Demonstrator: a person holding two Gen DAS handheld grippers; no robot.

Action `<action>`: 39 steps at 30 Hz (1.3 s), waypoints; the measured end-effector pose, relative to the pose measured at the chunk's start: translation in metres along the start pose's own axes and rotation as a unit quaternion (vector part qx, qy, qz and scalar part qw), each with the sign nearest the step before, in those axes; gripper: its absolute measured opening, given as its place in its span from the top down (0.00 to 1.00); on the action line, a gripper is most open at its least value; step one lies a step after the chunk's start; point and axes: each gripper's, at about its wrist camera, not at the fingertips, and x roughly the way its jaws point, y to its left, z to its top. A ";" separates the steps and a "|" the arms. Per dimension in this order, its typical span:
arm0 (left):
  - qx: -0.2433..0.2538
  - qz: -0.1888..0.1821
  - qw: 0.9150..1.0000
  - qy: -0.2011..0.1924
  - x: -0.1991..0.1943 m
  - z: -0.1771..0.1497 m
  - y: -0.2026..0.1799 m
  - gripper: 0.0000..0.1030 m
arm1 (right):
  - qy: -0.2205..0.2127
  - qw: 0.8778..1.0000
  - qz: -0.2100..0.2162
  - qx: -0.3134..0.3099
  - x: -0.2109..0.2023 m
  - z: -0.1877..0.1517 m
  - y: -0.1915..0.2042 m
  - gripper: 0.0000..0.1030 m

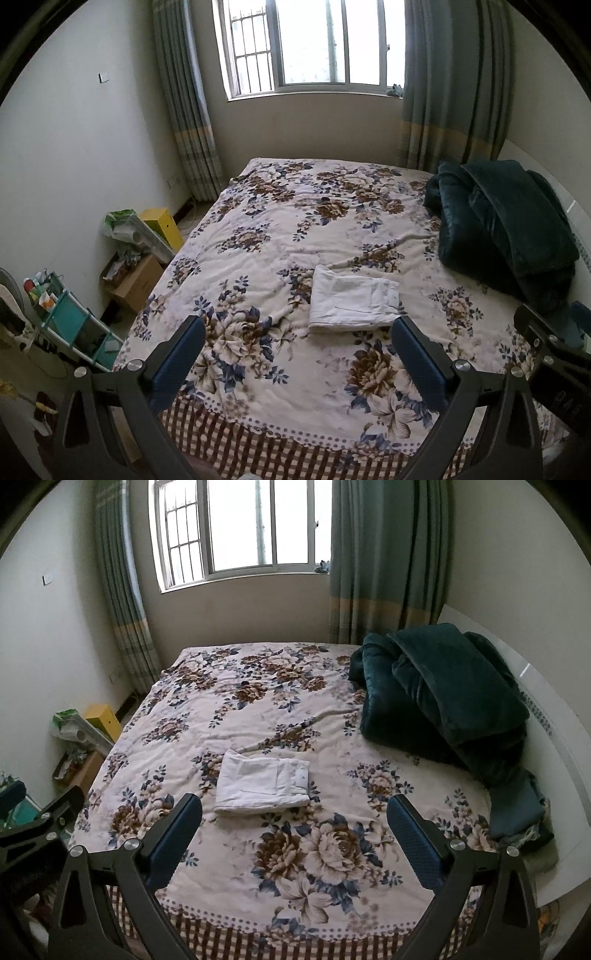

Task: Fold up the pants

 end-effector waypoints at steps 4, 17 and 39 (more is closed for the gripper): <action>-0.001 0.003 1.000 -0.003 -0.003 -0.001 0.002 0.00 | 0.001 1.000 0.001 0.001 0.001 -0.001 0.001 0.01; -0.003 0.007 1.000 0.003 -0.002 -0.001 -0.001 0.00 | 0.009 1.000 0.002 -0.004 0.002 -0.012 0.007 0.01; -0.009 0.007 1.000 0.004 -0.003 -0.007 0.004 0.00 | 0.007 1.000 0.004 -0.003 0.000 -0.010 0.008 0.01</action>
